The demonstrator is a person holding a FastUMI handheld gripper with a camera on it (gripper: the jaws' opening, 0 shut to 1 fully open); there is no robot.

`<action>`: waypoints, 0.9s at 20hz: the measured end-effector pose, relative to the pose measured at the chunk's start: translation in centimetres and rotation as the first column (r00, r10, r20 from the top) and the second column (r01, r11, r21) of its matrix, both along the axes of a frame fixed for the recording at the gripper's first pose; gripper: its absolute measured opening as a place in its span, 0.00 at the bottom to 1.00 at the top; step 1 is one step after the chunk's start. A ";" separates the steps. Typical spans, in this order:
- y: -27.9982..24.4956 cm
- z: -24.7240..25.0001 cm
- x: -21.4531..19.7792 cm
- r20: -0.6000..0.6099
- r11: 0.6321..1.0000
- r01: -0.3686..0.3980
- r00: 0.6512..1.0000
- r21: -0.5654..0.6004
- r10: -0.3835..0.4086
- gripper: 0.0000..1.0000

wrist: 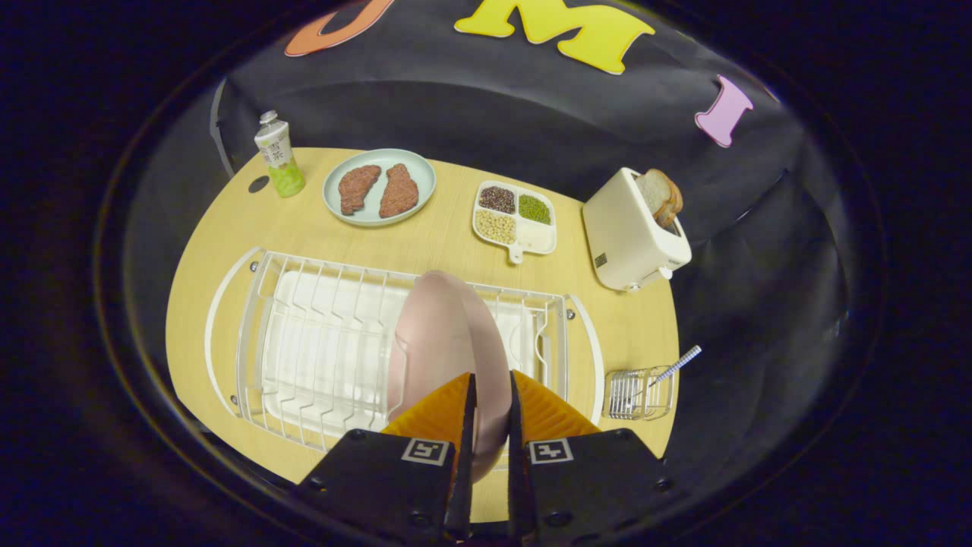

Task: Take the plate from the dish rack, then take the spoon from the basket and place it into the plate.

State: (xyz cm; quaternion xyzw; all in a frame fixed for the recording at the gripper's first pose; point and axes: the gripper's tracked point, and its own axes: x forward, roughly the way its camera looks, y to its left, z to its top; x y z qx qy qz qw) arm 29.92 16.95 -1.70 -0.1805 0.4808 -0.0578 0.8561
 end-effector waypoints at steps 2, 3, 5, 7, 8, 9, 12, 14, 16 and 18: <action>0.6 0.4 -0.4 0.034 0.999 0.012 0.999 -0.041 -0.010 0.24; 1.0 0.5 -0.6 0.056 0.998 0.019 0.998 -0.052 -0.016 0.23; 1.4 0.8 -0.8 0.093 0.997 0.045 0.995 -0.067 -0.038 0.22; 1.6 1.0 -1.2 0.112 0.995 0.073 0.992 -0.073 -0.064 0.22; 1.7 1.0 -1.3 0.124 0.994 0.086 0.989 -0.072 -0.077 0.22; 1.7 1.2 -1.4 0.142 0.992 0.097 0.986 -0.077 -0.085 0.22; 1.4 1.9 -1.7 0.208 0.986 0.143 0.971 -0.089 -0.122 0.22; 1.4 2.4 -1.9 0.245 0.983 0.161 0.960 -0.093 -0.134 0.22; 1.2 2.6 -2.3 0.263 0.984 0.158 0.956 -0.085 -0.131 0.22; 1.1 3.3 -3.4 0.275 0.989 0.137 0.955 -0.062 -0.115 0.22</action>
